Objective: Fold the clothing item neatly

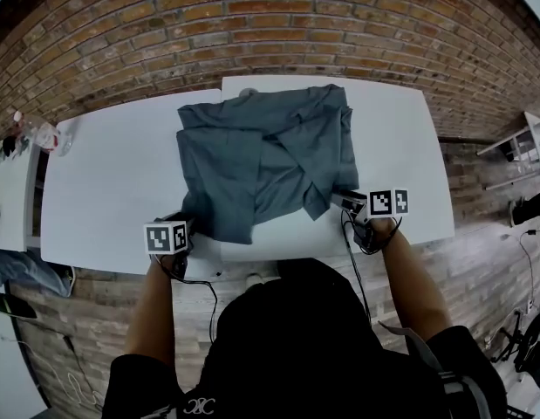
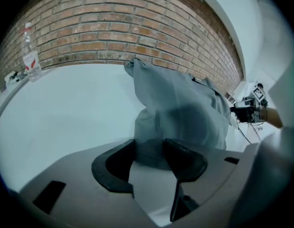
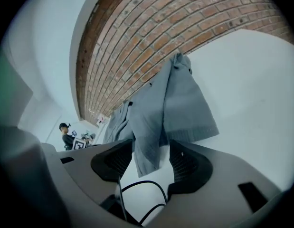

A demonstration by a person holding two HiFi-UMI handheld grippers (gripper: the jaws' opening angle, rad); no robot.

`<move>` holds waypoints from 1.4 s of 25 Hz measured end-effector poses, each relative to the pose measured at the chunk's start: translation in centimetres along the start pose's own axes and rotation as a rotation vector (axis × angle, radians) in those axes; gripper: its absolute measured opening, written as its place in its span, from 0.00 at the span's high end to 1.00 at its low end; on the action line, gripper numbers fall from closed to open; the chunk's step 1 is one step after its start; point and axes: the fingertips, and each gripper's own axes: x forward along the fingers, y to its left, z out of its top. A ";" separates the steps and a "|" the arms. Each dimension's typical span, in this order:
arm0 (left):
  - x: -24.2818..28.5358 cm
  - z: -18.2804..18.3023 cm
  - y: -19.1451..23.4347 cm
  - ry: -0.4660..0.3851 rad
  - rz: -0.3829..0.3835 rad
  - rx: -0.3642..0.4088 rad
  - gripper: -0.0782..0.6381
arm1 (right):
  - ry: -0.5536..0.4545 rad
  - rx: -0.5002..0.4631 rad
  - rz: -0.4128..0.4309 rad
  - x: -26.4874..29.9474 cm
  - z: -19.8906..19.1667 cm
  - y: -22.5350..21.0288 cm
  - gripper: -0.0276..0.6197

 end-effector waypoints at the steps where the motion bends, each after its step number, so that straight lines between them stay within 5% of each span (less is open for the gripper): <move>1: 0.1 -0.1 -0.1 0.019 0.016 0.013 0.62 | 0.006 0.007 -0.001 0.3 0.1 0.2 0.58; 3: 0.2 -0.6 -1.1 0.069 -0.002 0.037 0.83 | 0.025 -0.024 -0.022 1.1 0.2 0.6 0.67; 7: -0.1 -1.4 -4.2 0.094 -0.095 0.045 0.84 | 0.088 -0.093 -0.095 3.1 0.1 0.5 0.73; 9: -1.1 -0.9 -5.9 0.064 -0.171 0.000 0.84 | 0.096 -0.112 -0.113 3.2 0.2 0.6 0.94; 13: -4.6 1.5 -9.4 -0.043 -0.360 -0.083 0.84 | 0.074 -0.146 0.027 2.0 0.5 3.6 0.94; 22: -13.0 12.6 -12.8 -0.374 -0.644 -0.216 0.84 | 0.026 -0.318 0.276 -1.4 5.4 11.6 0.94; 28: -14.8 21.0 -12.1 -0.524 -0.642 -0.235 0.84 | 0.000 -0.428 0.357 -1.4 12.7 14.7 0.94; 35: -13.3 31.4 -10.4 -0.647 -0.609 -0.201 0.84 | -0.004 -0.497 0.330 1.3 22.6 13.4 0.94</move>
